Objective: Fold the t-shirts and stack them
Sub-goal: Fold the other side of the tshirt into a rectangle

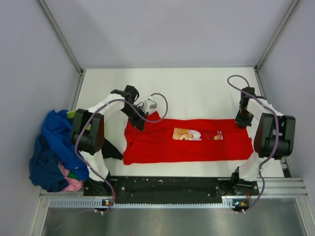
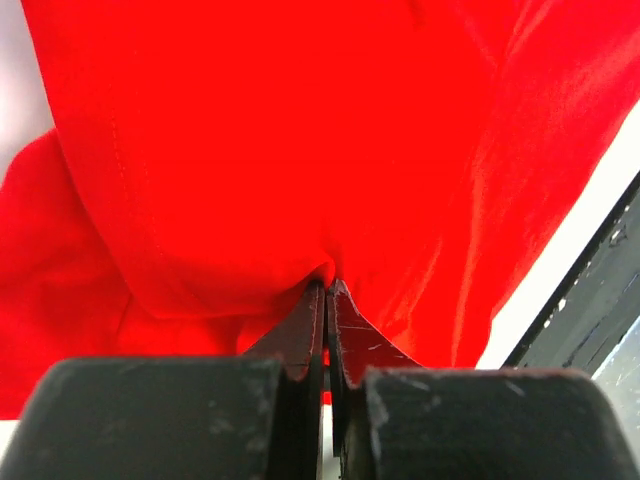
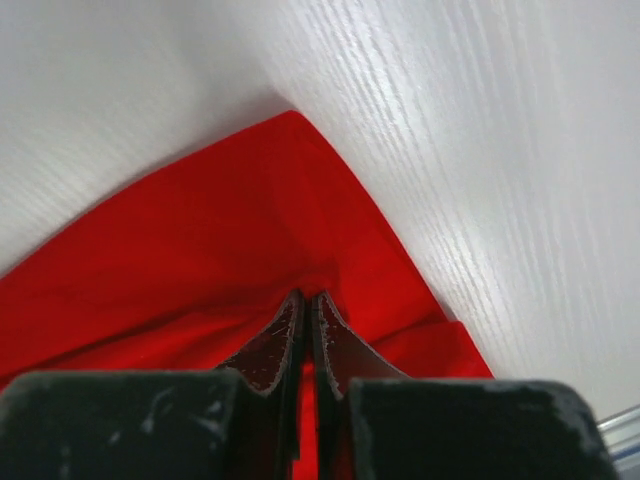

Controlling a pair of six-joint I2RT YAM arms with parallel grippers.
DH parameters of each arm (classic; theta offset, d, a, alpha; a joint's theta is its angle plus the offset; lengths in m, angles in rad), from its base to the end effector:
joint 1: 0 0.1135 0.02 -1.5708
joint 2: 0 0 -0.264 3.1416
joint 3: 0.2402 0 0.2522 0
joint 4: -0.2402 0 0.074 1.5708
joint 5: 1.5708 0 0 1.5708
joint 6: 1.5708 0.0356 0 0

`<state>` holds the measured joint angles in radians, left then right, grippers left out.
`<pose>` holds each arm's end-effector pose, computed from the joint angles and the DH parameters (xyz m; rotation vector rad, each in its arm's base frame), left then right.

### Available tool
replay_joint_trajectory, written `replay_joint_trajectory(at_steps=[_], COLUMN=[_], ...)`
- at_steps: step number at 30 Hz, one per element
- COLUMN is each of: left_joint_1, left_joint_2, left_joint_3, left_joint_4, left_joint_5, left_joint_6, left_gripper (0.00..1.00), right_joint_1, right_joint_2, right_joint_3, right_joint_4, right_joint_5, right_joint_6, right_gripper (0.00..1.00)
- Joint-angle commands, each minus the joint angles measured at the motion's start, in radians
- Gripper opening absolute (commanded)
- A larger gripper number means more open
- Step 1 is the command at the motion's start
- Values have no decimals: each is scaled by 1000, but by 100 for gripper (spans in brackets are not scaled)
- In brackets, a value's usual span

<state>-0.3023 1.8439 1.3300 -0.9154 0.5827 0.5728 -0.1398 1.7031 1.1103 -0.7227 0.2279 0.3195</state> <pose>0.3270 -0.1225 0.1969 1.2470 2.5245 -0.8096 0.3147 -0.0524 0.1829 0.6904 2.7689 -0.2924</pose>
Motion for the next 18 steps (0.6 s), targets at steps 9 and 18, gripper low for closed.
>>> replay_joint_trajectory(at_steps=[9,18], left_joint_1=[-1,-6], left_joint_2=[-124,-143], left_joint_3=[-48,-101], left_joint_4=[-11,-97], left_joint_5=[-90,-41], left_joint_6=[107,170], left_gripper=[0,34], right_joint_1=[5,5], right_joint_2=[-34,-45], right_joint_3=[-33,-50], right_joint_4=[16,11], right_joint_5=[223,280], right_joint_6=[53,108], right_gripper=[0,82])
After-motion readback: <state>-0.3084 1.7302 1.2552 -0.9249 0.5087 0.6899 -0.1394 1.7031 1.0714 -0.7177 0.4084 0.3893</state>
